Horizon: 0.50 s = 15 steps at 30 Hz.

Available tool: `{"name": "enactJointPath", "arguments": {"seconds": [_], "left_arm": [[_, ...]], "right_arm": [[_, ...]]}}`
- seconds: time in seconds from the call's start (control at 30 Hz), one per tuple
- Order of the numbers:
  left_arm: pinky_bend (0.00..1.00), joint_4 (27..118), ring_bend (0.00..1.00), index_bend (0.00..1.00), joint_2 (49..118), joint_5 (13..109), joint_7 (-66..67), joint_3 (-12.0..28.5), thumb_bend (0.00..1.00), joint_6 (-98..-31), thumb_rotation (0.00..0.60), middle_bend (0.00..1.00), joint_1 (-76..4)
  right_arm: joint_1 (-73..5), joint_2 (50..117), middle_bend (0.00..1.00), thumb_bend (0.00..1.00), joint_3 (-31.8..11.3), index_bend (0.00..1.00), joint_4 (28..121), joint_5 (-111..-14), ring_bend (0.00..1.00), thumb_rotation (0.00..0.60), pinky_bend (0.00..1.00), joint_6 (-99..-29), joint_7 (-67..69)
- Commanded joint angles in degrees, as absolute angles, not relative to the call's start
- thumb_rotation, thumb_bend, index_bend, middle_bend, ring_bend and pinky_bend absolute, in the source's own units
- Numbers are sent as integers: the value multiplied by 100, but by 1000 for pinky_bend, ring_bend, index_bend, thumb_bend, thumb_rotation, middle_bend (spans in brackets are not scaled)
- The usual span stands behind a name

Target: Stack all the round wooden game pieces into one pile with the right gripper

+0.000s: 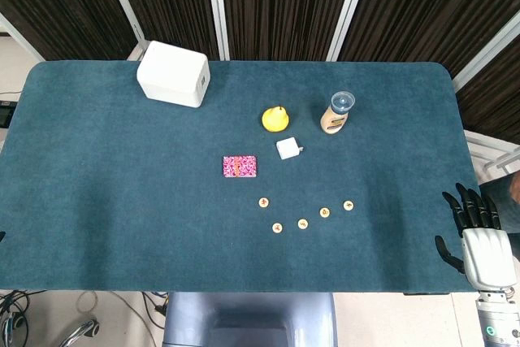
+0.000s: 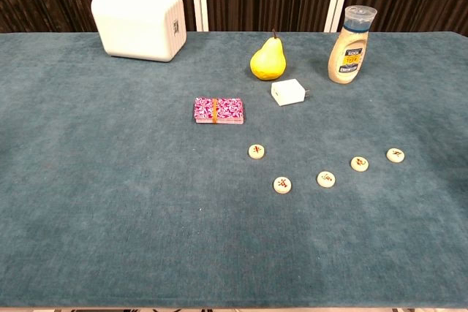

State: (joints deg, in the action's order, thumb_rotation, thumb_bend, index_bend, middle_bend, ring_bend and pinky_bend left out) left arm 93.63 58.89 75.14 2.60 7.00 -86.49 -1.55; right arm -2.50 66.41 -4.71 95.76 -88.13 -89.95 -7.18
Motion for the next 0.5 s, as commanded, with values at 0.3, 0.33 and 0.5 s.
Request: {"name": "enactJointPath", "arguments": {"seconds": [0.3,0.33,0.5], "left_arm": [[50,9401,0,0,5864,7531,199,716,94,-8749,600,0,-108],[50,9400,0,0,5861,7529,199,716,95,-8750,600,0,-106],[50,9395,0,0,5863,7539,204,706,94,-8722,600,0,-115]], "right_arm": [[-293,6677,0,399,-446,136,9568,-8729,0,600,0,-8830,-718],[-292,6677,0,400,-450,136,9567,-8733,0,600,0,-8839,-714],[-279,6648,0,399,-444,136,9602,-8759,0,600,0,-8868,-661]]}}
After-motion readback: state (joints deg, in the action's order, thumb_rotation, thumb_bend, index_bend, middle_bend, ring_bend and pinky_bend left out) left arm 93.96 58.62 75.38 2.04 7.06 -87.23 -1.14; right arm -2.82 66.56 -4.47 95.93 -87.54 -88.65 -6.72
